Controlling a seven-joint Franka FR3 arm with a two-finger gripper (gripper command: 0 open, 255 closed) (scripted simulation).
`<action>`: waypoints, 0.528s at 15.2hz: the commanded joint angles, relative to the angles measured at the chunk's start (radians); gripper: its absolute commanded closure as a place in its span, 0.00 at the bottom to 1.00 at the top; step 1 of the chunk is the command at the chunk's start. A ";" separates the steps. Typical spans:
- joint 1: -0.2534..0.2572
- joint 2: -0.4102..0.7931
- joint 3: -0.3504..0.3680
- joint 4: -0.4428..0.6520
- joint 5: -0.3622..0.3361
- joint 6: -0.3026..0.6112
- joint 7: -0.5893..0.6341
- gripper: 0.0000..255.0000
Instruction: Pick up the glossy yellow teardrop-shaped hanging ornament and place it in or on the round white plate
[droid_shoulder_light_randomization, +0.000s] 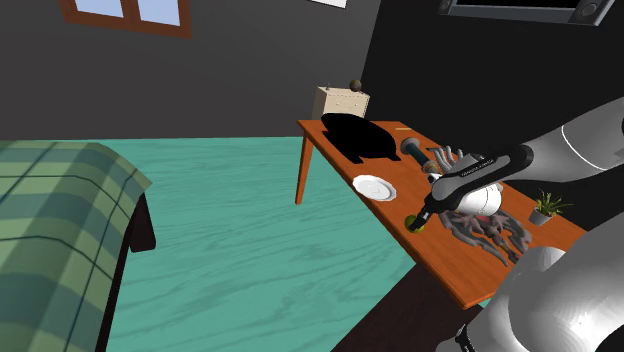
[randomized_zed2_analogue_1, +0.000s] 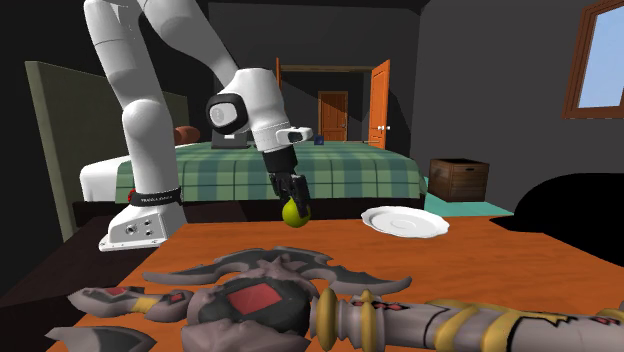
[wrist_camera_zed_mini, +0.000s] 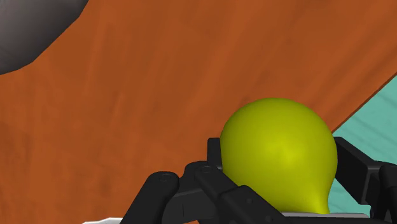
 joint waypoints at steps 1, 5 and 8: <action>0.000 0.000 0.000 0.000 0.000 0.000 0.000 1.00; -0.030 -0.019 0.025 0.002 -0.029 -0.020 0.022 1.00; -0.097 -0.072 0.084 0.010 -0.092 -0.079 0.072 1.00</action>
